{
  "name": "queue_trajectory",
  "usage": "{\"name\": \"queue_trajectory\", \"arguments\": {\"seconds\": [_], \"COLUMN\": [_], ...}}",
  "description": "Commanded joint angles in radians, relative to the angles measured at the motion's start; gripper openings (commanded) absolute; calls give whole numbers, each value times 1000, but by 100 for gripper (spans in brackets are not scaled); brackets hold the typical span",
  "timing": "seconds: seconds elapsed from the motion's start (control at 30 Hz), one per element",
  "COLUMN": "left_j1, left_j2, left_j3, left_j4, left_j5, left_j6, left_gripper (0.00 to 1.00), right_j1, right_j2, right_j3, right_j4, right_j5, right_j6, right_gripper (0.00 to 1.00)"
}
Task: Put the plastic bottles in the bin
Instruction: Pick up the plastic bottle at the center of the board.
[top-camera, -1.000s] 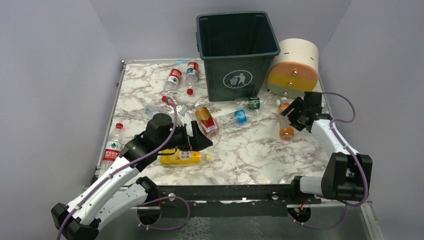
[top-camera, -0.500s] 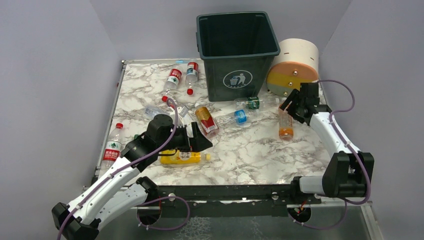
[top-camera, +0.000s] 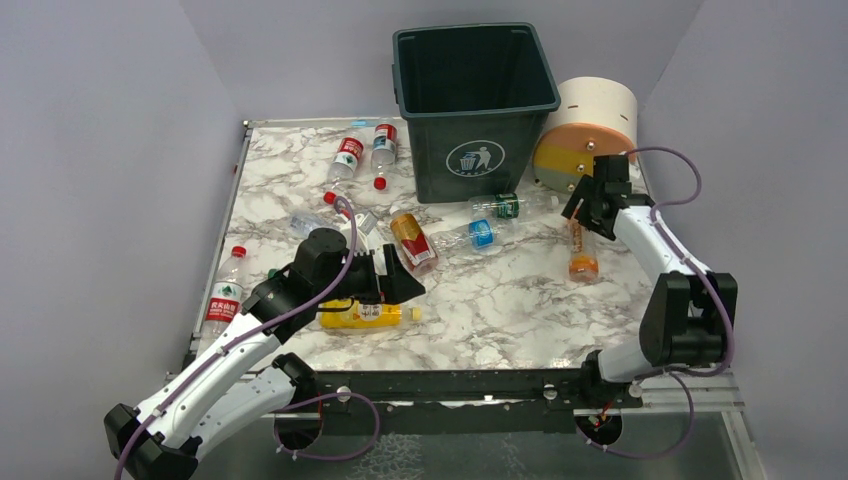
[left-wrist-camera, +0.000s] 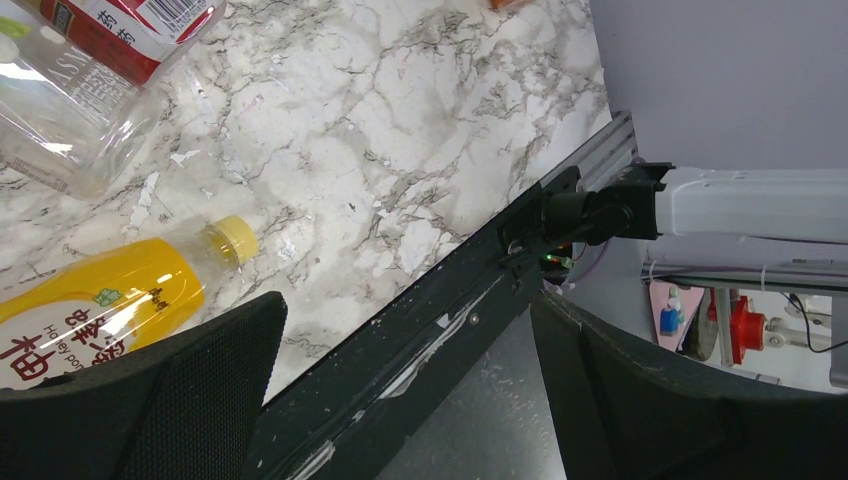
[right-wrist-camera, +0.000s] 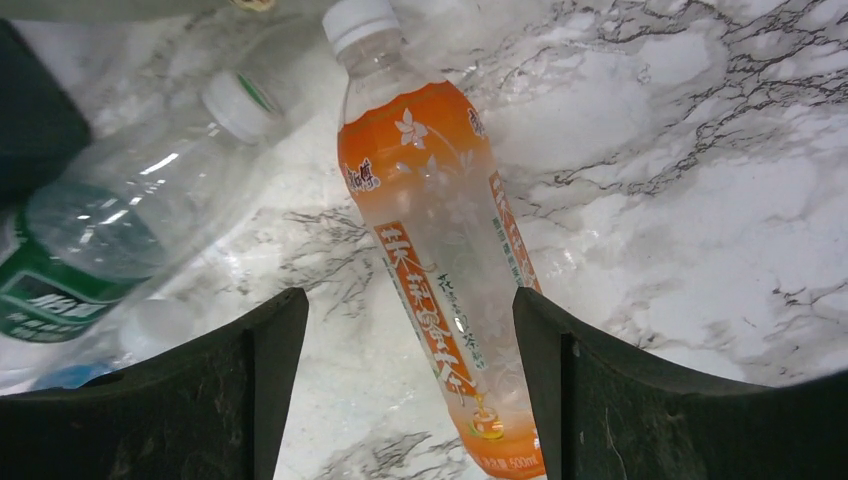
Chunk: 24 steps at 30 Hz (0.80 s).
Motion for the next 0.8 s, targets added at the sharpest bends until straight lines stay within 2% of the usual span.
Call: {"name": "queue_trajectory", "arguments": {"seconds": [0.0,0.2,0.4,0.77], "left_j1": [0,0,0,0], "left_j2": [-6,-4,6,9], "left_j3": [-2,1,1,-9], "left_j4": [3,2,3,21], "left_j5": [-9,-9,-8,-9], "left_j6": [-2,1,3,-2], "left_gripper": [99,99,99,99], "right_j1": [-1,-1,0,0], "right_j2": [75,169,197,191], "right_j3": [30,73,39,-21], "right_j4": [-30,-62,-58,-32], "right_j5": [38,115,114,31], "right_j6": [-62,-93,-87,-79], "right_gripper": [79,82,82,72]}}
